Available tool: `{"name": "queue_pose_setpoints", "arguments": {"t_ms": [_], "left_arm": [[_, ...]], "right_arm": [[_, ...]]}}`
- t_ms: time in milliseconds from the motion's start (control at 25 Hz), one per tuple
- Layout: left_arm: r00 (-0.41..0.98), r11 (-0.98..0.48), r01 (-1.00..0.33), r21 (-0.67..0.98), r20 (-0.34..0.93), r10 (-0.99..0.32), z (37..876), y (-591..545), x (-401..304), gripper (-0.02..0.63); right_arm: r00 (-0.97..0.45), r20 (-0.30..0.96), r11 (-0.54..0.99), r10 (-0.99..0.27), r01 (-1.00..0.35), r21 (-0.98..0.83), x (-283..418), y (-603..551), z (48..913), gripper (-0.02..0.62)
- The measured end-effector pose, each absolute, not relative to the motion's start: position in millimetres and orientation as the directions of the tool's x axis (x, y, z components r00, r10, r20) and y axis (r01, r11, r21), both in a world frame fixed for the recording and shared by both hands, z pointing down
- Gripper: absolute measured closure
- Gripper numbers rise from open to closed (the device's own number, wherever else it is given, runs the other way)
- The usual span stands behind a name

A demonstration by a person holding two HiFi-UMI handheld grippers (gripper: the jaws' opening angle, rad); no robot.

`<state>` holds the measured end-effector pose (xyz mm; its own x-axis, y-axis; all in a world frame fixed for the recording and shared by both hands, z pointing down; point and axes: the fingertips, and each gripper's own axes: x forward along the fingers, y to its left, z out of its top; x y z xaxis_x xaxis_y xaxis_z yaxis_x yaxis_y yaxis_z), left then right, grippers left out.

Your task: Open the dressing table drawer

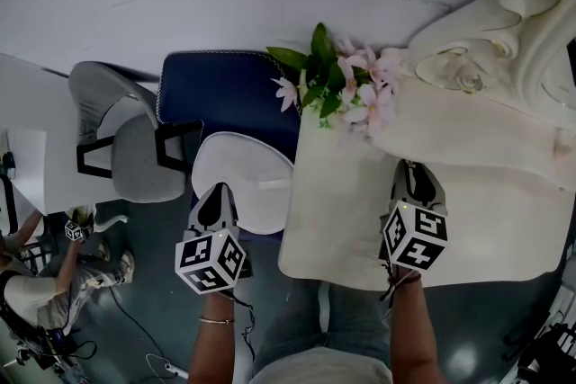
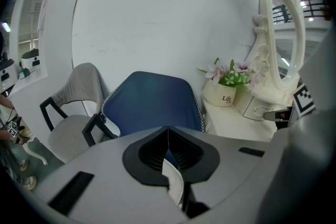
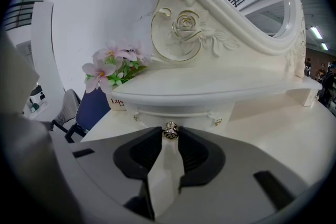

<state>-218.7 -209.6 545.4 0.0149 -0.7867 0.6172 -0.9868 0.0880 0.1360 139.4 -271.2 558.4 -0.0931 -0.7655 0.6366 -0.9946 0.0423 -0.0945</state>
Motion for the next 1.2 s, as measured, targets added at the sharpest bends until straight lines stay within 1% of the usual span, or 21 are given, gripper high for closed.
{"name": "queue_pose_setpoints", "arguments": {"t_ms": [1200], "left_arm": [[0.023,0.077,-0.987,0.138,0.608,-0.793,542.9,-201.6,-213.6,0.584]], "right_arm": [[-0.108,0.632,0.049,-0.767,-0.993,-0.110,139.1,-257.4,558.1,0.492]]}}
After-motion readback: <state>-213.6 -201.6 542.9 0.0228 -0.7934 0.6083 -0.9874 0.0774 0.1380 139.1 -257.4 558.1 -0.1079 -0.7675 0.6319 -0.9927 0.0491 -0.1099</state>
